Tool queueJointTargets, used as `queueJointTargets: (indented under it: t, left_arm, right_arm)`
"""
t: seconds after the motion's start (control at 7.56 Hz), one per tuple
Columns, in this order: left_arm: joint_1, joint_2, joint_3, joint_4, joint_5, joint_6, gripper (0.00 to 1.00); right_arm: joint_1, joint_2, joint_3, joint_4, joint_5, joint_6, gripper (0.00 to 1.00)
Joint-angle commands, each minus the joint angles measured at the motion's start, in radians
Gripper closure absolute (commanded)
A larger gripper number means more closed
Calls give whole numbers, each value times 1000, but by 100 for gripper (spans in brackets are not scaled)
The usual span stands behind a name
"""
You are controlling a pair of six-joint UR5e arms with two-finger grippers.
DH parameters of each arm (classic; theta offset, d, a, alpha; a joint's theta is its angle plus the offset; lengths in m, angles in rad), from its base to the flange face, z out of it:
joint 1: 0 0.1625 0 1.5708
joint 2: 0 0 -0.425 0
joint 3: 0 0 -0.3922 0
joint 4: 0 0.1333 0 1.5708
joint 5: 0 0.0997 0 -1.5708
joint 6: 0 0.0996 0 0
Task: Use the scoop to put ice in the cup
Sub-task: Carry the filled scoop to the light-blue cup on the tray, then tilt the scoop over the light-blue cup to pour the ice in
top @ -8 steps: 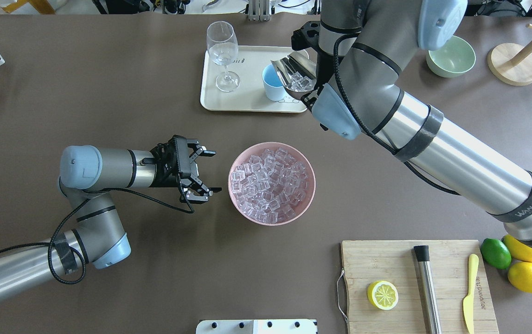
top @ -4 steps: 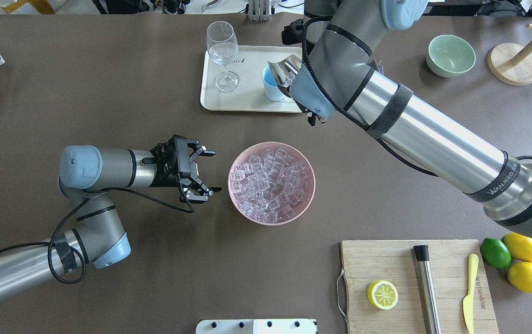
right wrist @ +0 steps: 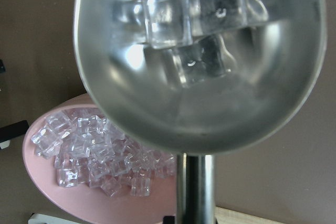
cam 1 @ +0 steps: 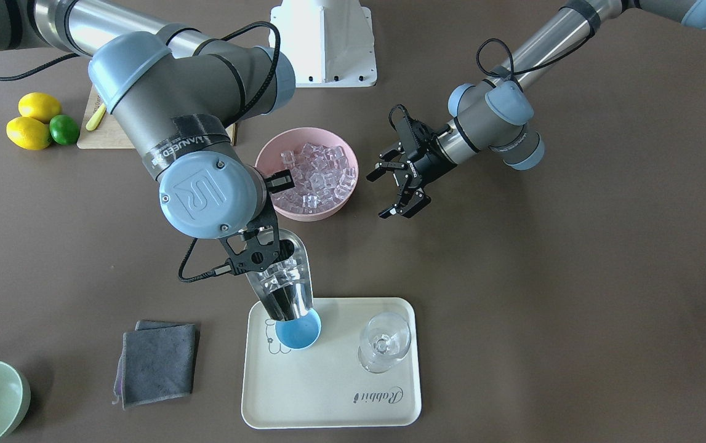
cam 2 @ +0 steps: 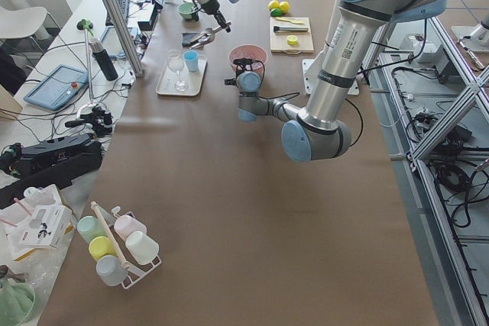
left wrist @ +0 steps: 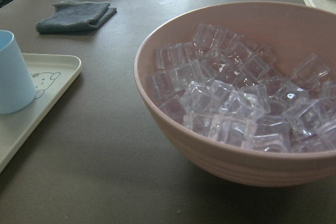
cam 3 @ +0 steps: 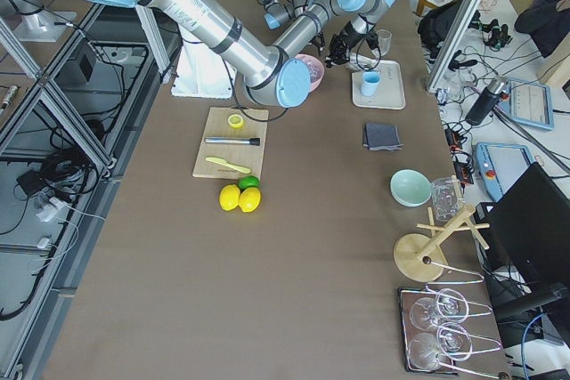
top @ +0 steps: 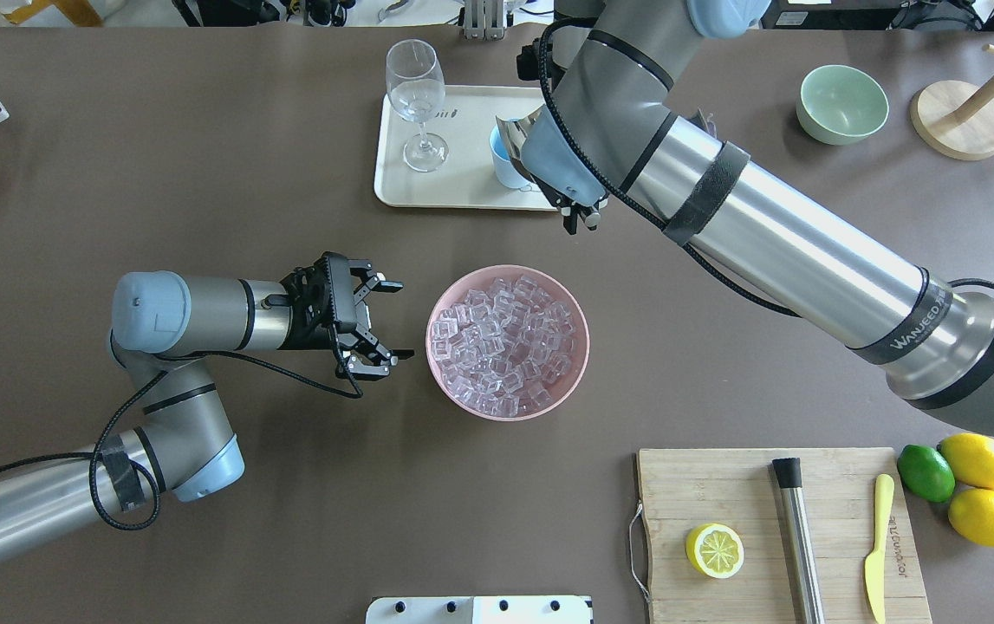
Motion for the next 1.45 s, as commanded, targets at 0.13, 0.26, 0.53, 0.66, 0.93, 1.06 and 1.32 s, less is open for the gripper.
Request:
queueJointTargets:
  t: [0.13,0.26,0.53,0.66,0.93,1.06,1.32]
  left_arm:
    - [0,0,0,0,0,0,2]
    - [0,0,0,0,0,0,2]
    - [2,0,0,0,0,0,2]
    - [2,0,-2,0,0,0,2]
    - [2,0,-2,0,0,-2,2]
    - [2,0,0,0,0,-2,2]
    - [2,0,0,0,2,-2,2]
  right_arm:
    - [-2,32,-4,-129,39,2,100]
    - [-2,31,-16,-142,47,3,100]
    - [-2,49,-18,-186,47,2,100]
    - [-2,66,-26,-199,47,2,100]
    - [-3,68,-26,-199,65,2,100]
    - [-3,66,-26,-199,65,2,100]
    - [-3,66,-26,-199,68,2,100]
